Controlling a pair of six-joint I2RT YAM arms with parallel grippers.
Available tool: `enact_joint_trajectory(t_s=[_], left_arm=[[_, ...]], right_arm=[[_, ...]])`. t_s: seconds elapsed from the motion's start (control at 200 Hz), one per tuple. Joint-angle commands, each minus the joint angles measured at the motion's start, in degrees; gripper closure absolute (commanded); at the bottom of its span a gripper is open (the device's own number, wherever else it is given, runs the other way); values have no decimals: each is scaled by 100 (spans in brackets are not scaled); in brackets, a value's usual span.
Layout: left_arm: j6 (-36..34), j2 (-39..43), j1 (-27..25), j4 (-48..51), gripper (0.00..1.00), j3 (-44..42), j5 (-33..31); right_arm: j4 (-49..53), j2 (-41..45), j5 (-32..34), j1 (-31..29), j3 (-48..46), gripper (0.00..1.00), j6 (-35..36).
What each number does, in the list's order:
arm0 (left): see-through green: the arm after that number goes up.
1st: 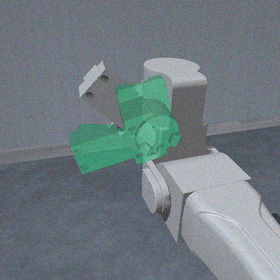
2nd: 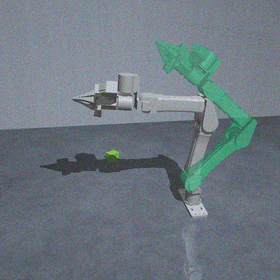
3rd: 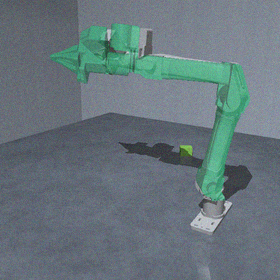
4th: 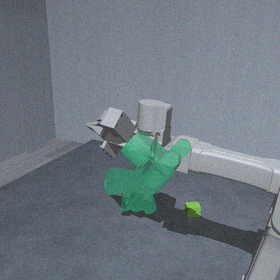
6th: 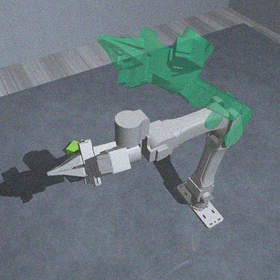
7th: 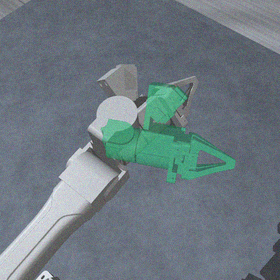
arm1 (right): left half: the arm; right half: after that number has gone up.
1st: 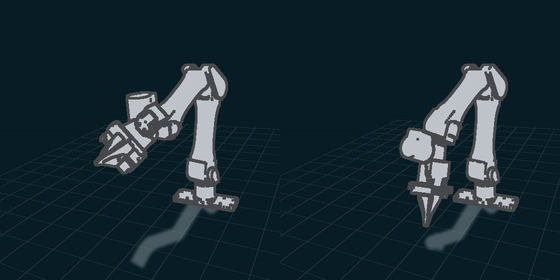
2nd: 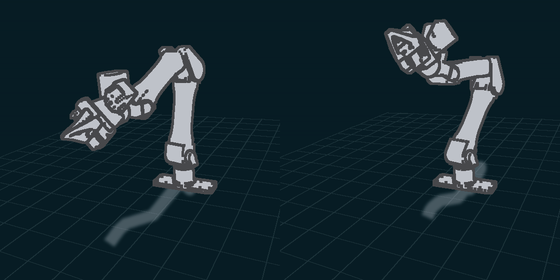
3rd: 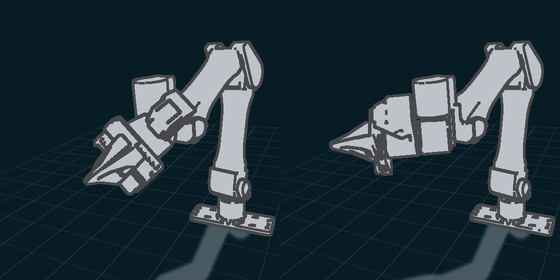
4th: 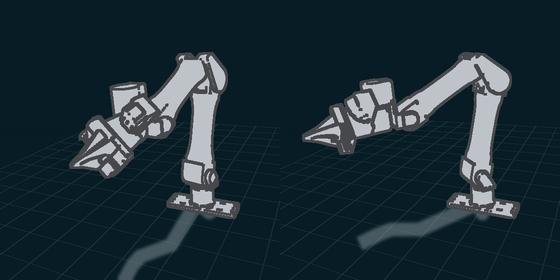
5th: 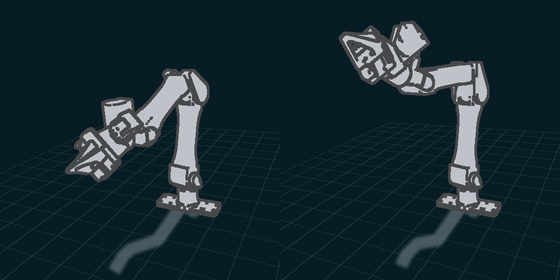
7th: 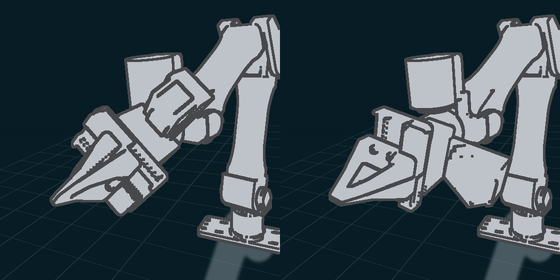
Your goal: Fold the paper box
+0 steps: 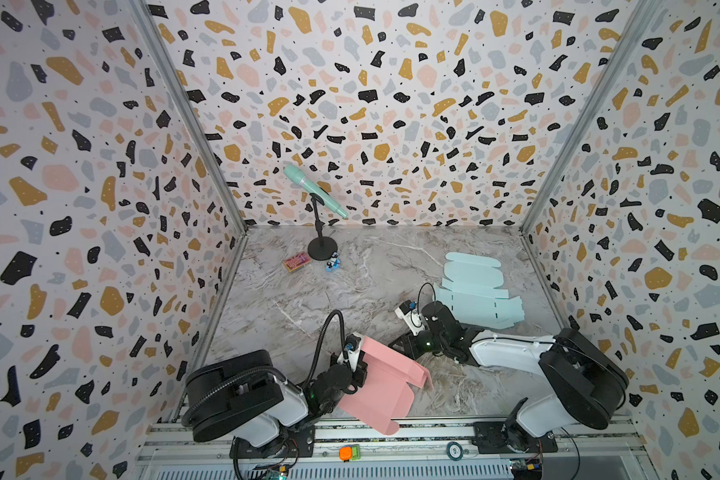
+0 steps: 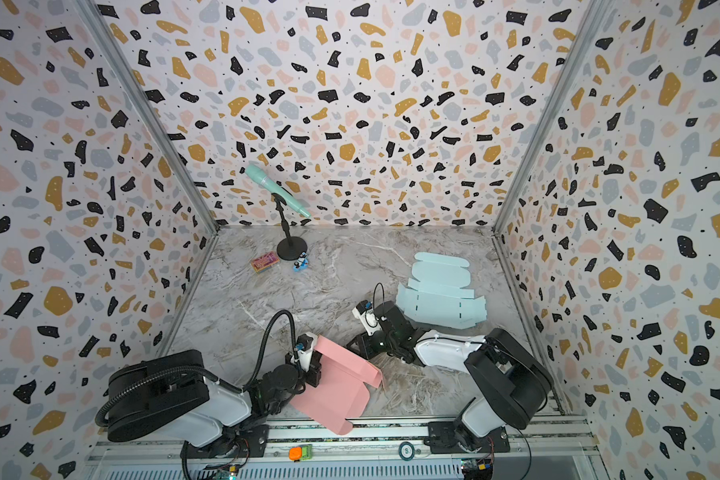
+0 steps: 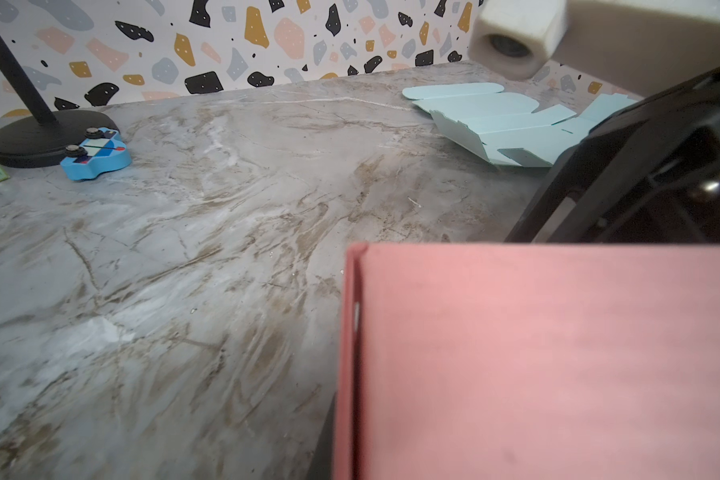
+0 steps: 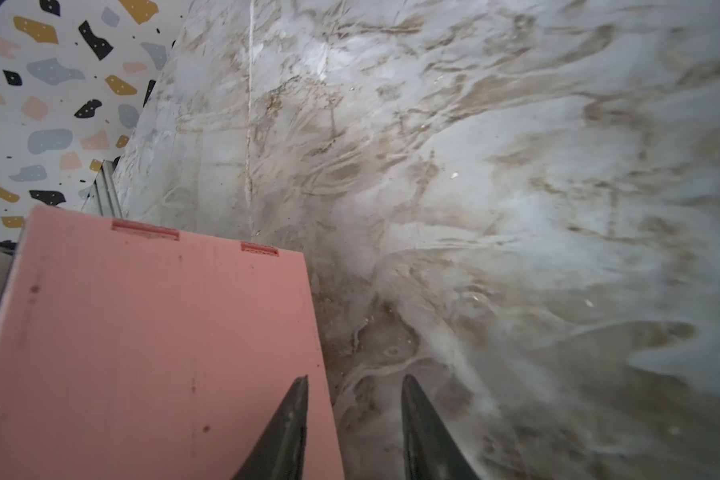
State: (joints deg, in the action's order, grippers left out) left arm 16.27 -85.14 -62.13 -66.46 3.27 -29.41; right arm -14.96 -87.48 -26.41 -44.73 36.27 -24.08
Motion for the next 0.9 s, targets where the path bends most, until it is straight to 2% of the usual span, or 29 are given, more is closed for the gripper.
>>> enact_joint_trajectory(t_s=[0.0,0.155,0.3,0.496,0.711,0.896], left_arm=[[-52,34,-43,-152,92,52,-30],[-19,-63,-37,-266,92,25,-102],[-19,-183,-36,-287,91,74,-136],[-14,-242,-40,-307,90,70,-141],[-1,-269,-42,-324,86,16,-138],[-7,-79,-41,-235,83,-13,-118]], right_arm=[[-95,-136,-497,-195,313,62,281],[-348,-302,-1056,-393,324,64,351],[-183,-301,-1104,-475,366,65,416],[76,-87,-683,-350,306,65,397],[227,371,-238,80,74,64,275],[453,634,1,131,88,63,290]])
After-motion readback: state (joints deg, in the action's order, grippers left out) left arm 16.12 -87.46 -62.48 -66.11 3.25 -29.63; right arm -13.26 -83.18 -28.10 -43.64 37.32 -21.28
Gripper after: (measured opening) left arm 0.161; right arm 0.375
